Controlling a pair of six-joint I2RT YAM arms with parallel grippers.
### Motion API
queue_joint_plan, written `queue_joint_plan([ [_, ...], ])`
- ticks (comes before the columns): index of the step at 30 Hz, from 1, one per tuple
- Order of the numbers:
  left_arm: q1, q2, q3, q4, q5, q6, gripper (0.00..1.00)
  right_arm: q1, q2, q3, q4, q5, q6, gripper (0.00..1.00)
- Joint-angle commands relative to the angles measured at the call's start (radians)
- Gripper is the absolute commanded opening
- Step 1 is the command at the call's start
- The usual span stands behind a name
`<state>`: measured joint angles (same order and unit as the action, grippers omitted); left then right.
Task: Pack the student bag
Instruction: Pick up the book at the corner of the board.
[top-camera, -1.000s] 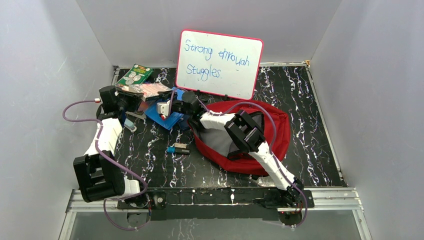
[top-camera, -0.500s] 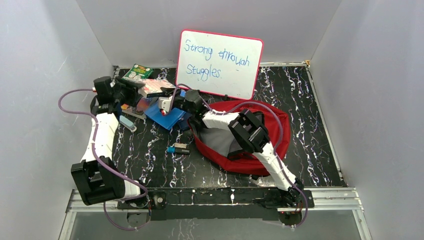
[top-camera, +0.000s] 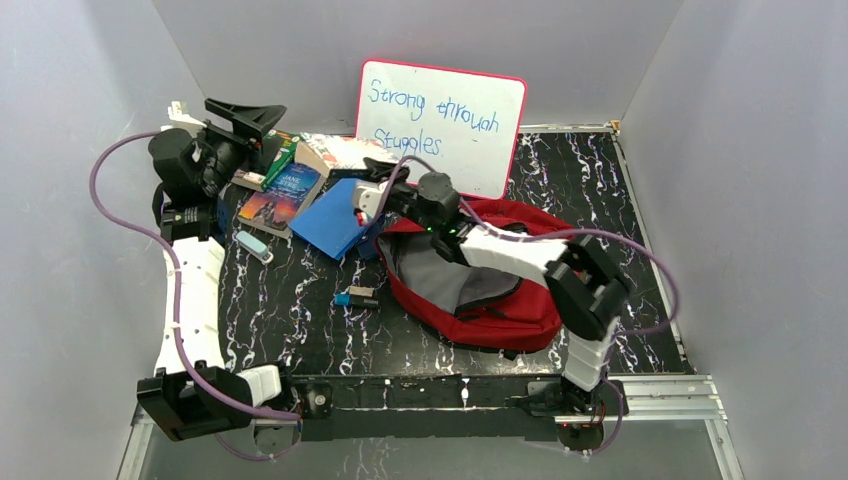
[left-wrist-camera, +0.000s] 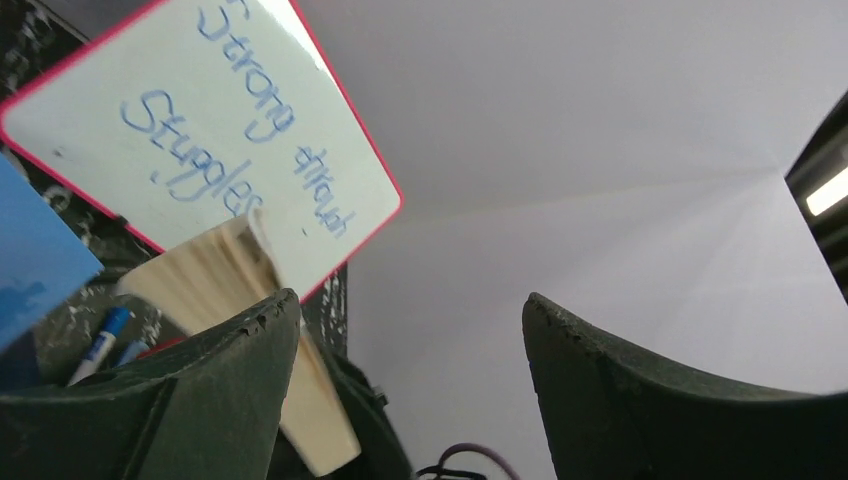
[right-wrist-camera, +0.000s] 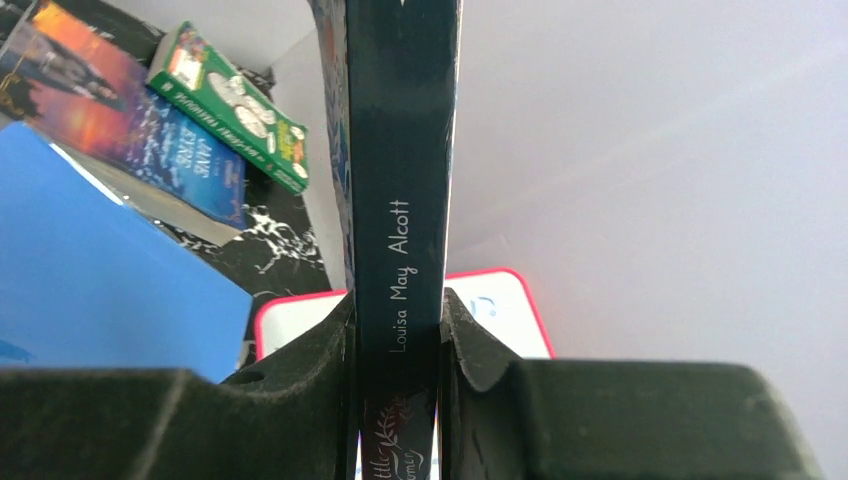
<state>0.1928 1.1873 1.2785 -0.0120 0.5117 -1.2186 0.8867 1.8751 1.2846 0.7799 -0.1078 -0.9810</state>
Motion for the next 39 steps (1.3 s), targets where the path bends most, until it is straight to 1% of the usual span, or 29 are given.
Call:
queue_joint_plan([
  [1,-0.065,-0.062,-0.031,0.038,0.099,-0.079,0.79,0.004,-0.240,-0.008,-0.029,0.127,0.060,0.00],
  [4,-0.123,-0.075,-0.038,0.039,0.109,-0.131,0.79,0.007,-0.305,-0.006,-0.125,0.208,0.084,0.00],
  [6,-0.156,-0.080,-0.036,0.042,0.110,-0.162,0.80,0.007,-0.311,0.014,-0.180,0.264,0.068,0.00],
  [9,-0.179,-0.085,-0.018,0.046,0.106,-0.193,0.80,0.006,-0.294,0.053,-0.215,0.327,0.043,0.00],
  [11,-0.179,-0.085,-0.012,0.047,0.104,-0.215,0.80,0.008,-0.285,0.062,-0.217,0.317,0.040,0.00],
  [13,-0.216,-0.080,-0.016,0.054,0.106,-0.235,0.80,0.015,-0.277,0.073,-0.217,0.306,0.042,0.00],
  [23,-0.274,-0.058,-0.066,0.093,0.091,-0.262,0.81,0.053,-0.249,0.112,-0.189,0.306,0.024,0.00],
  [30,-0.282,-0.065,-0.068,0.096,0.087,-0.257,0.82,0.054,-0.219,0.134,-0.180,0.392,-0.012,0.00],
  [36,-0.282,-0.087,-0.076,0.095,0.070,-0.244,0.82,0.054,-0.176,0.147,-0.108,0.549,-0.072,0.00],
  [39,-0.282,-0.085,-0.090,0.095,0.075,-0.246,0.82,0.054,-0.190,0.145,-0.093,0.545,-0.054,0.00],
])
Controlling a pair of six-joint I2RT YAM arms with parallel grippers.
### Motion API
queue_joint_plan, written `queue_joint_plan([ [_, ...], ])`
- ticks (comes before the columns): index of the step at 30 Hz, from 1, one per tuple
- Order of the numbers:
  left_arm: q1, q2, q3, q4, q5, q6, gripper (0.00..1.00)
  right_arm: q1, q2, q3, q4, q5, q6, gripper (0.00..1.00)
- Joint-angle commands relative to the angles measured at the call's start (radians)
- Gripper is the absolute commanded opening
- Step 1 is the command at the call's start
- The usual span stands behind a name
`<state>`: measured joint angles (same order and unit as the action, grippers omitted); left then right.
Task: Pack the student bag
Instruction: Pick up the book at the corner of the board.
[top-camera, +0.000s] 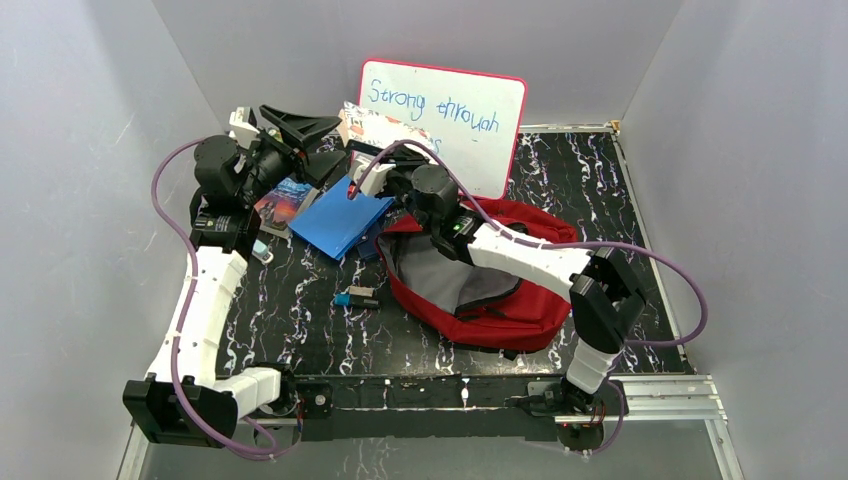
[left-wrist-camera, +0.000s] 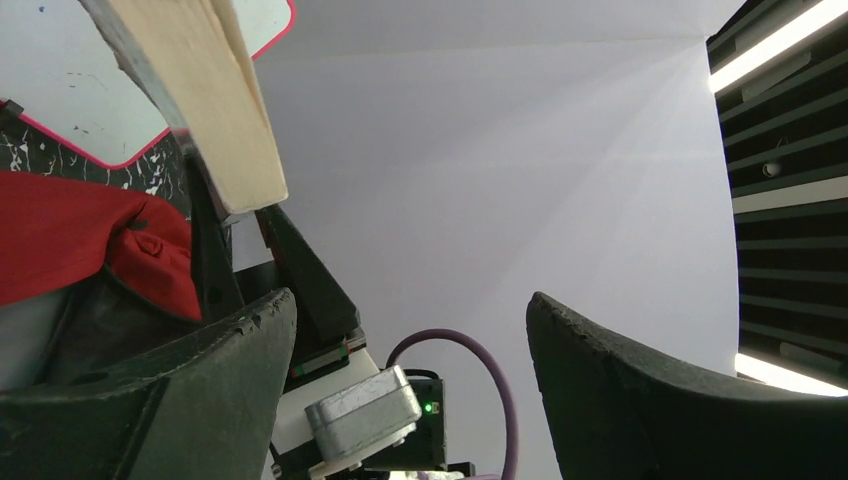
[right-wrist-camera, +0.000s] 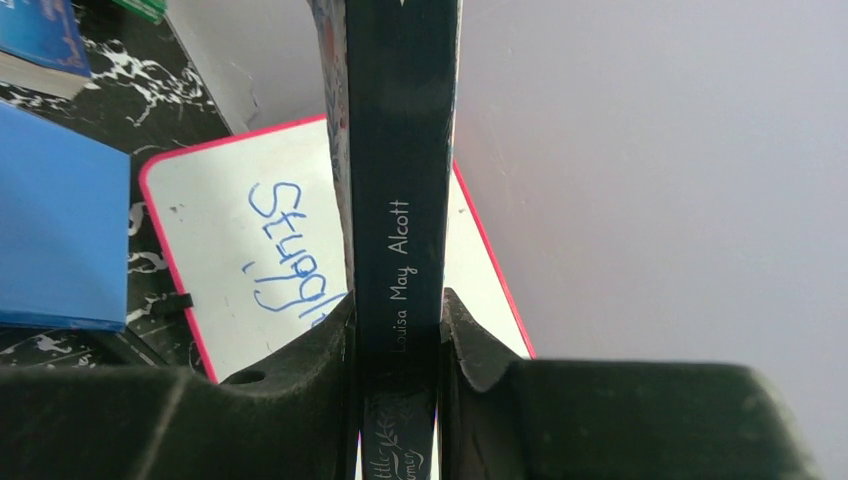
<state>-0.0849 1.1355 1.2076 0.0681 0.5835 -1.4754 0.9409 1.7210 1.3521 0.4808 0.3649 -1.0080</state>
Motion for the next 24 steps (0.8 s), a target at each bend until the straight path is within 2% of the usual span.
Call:
queue_joint_plan([
  [1,-0.004,-0.031,-0.023,0.015,0.005,0.012,0.82,-0.001,-0.045,0.075,0.208,0.064,-0.019,0.00],
  [6,-0.004,-0.027,-0.043,0.015,0.001,0.015,0.82,0.000,-0.094,0.053,0.208,-0.005,0.028,0.00],
  [11,-0.004,-0.010,-0.046,0.027,0.007,0.010,0.83,0.008,-0.158,0.008,0.141,-0.179,0.074,0.00],
  [24,-0.005,-0.001,-0.048,0.048,0.005,0.003,0.83,0.047,-0.184,-0.106,0.195,-0.276,-0.088,0.00],
])
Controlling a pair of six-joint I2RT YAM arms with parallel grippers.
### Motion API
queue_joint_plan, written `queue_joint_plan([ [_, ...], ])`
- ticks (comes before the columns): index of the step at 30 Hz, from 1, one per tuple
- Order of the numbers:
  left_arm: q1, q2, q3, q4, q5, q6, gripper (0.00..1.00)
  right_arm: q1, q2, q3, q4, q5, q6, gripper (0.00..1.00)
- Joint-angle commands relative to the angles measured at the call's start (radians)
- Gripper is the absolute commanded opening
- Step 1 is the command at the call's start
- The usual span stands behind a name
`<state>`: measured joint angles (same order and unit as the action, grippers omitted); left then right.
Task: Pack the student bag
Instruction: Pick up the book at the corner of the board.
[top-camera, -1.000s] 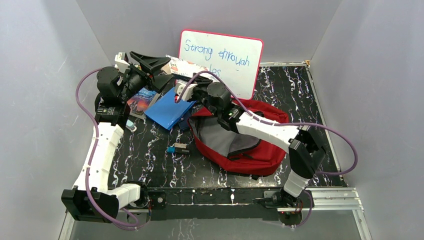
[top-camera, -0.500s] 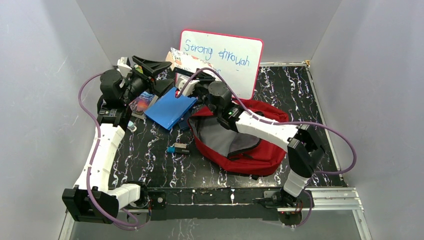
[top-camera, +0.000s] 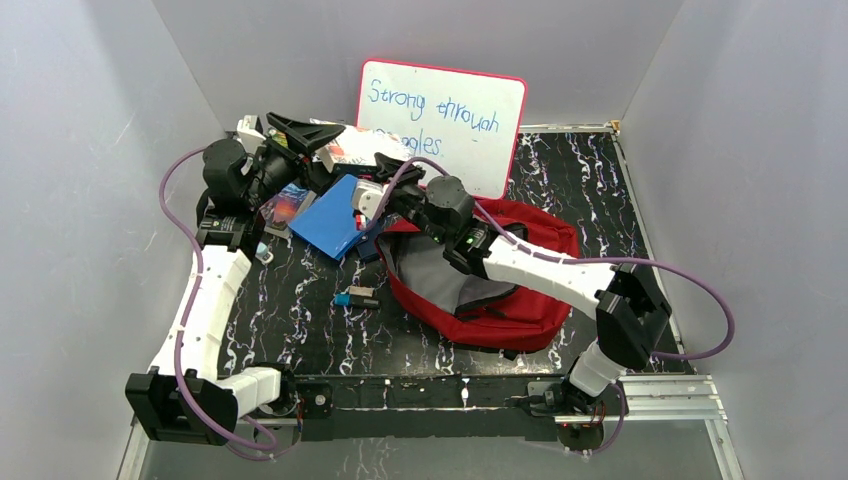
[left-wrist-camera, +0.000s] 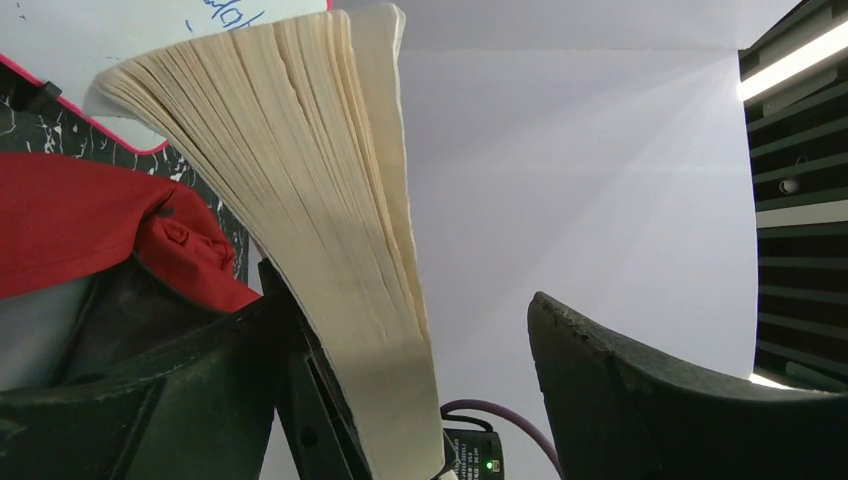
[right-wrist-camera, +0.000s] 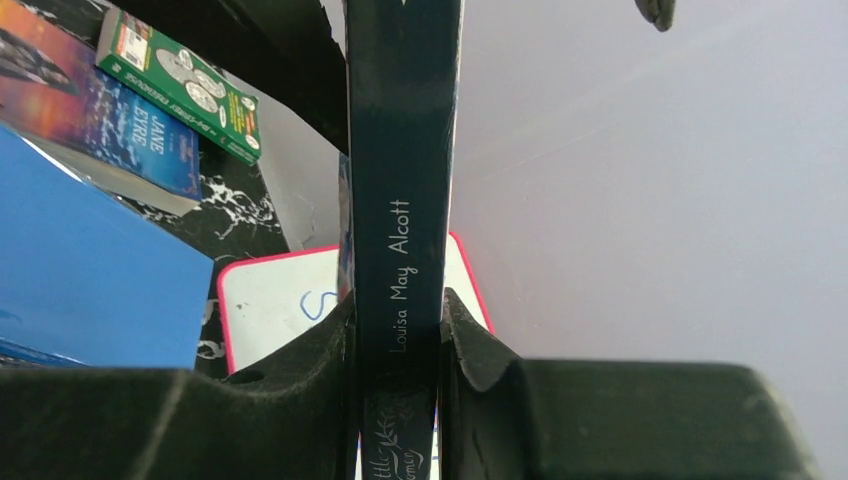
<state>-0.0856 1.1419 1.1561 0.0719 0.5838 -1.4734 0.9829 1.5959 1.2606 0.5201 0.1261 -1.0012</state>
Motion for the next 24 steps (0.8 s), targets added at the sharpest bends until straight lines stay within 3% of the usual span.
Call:
queue_joint_plan([
  [1,-0.003,-0.009,0.002,0.046,0.002,0.001,0.83,0.006,-0.061,-0.033,0.178,-0.039,-0.123,0.00],
  [10,-0.004,-0.014,-0.010,0.060,0.002,-0.004,0.79,0.009,-0.044,-0.160,0.397,-0.011,-0.476,0.00],
  [15,-0.005,-0.016,-0.023,0.063,0.005,-0.004,0.75,0.009,-0.049,-0.165,0.403,-0.048,-0.534,0.00],
  [24,-0.005,-0.016,-0.049,0.065,-0.005,0.017,0.53,0.009,-0.074,-0.166,0.349,-0.073,-0.598,0.00],
])
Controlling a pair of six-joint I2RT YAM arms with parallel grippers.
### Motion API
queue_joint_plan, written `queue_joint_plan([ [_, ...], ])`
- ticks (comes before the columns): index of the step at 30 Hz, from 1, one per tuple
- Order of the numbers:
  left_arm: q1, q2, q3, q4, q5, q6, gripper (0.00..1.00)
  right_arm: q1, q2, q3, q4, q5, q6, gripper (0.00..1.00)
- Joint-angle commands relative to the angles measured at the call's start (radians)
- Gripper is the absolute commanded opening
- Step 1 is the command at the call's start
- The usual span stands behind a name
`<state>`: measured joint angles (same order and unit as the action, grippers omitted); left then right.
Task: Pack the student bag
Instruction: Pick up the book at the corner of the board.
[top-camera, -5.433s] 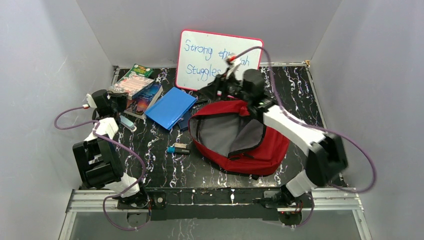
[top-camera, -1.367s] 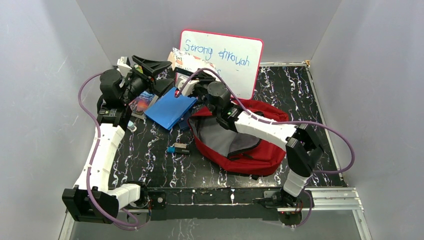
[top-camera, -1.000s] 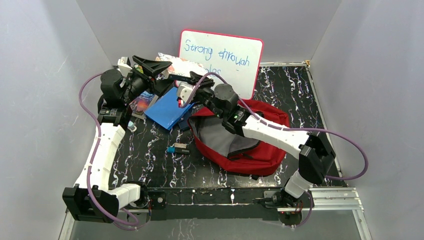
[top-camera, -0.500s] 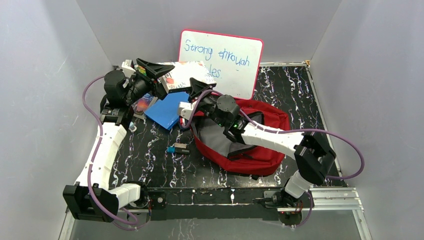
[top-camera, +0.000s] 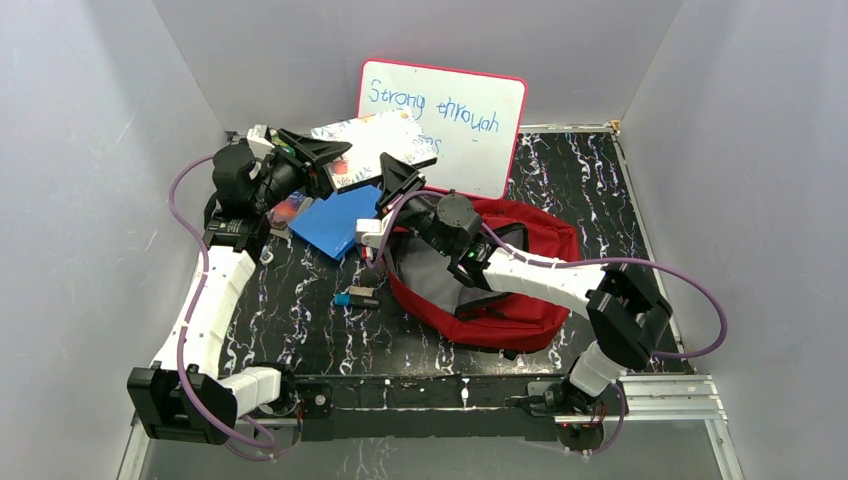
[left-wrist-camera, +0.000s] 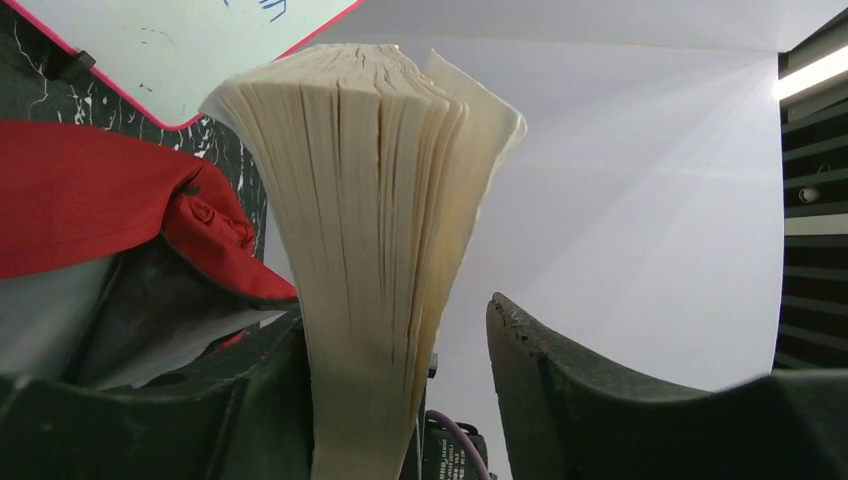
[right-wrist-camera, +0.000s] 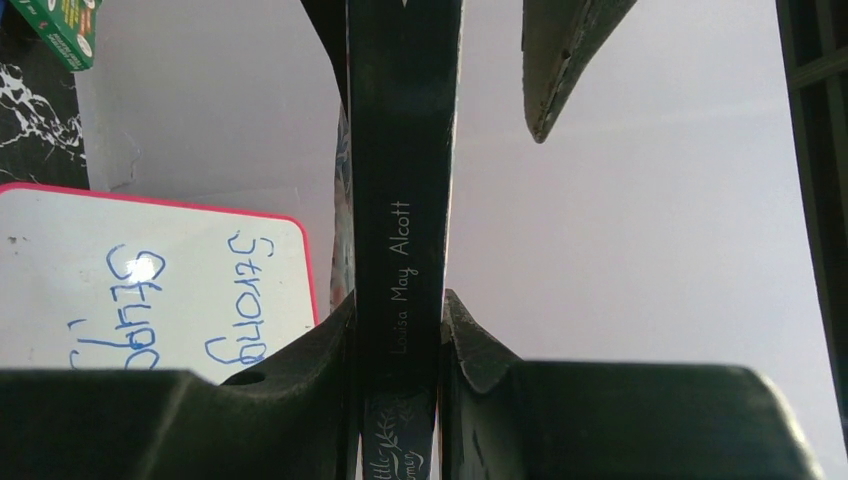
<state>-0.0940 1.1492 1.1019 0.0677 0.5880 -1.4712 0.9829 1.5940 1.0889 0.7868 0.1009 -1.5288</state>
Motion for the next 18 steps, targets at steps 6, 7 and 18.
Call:
queue_joint_plan([
  [6,0.004,-0.033,0.010,0.080,-0.036,0.036,0.43,0.009,-0.092,-0.002,0.058,-0.061,-0.073,0.01],
  [7,0.004,-0.036,0.011,0.084,-0.042,0.043,0.41,0.009,-0.091,0.000,0.054,-0.065,-0.071,0.02],
  [18,0.004,-0.011,0.002,0.132,0.042,0.083,0.26,0.008,-0.103,0.012,0.025,-0.095,-0.083,0.03],
])
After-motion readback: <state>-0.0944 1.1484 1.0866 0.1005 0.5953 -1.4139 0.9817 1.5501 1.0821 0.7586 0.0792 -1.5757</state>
